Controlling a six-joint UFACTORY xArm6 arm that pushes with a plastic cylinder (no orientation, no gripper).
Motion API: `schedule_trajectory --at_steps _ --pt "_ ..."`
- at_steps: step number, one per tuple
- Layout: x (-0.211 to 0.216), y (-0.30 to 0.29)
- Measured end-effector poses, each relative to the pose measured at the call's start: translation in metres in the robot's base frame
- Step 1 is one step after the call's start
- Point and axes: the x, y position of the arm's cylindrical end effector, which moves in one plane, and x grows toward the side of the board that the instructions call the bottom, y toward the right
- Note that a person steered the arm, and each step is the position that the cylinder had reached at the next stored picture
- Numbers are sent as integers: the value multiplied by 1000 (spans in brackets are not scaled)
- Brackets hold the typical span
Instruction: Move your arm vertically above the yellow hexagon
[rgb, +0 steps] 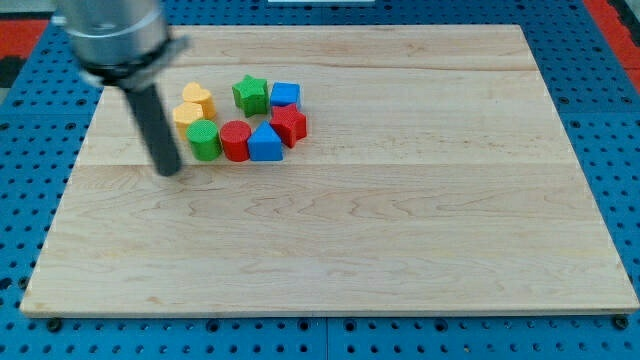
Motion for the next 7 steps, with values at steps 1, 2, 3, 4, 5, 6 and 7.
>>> schedule_trajectory --at_steps 1,2,3,4,5,6,7 --pt "-2 -10" --pt "-27 -9" --pt "-56 -9" --pt "-74 -9" --pt "-85 -4" --pt "-98 3" --pt "-105 12"
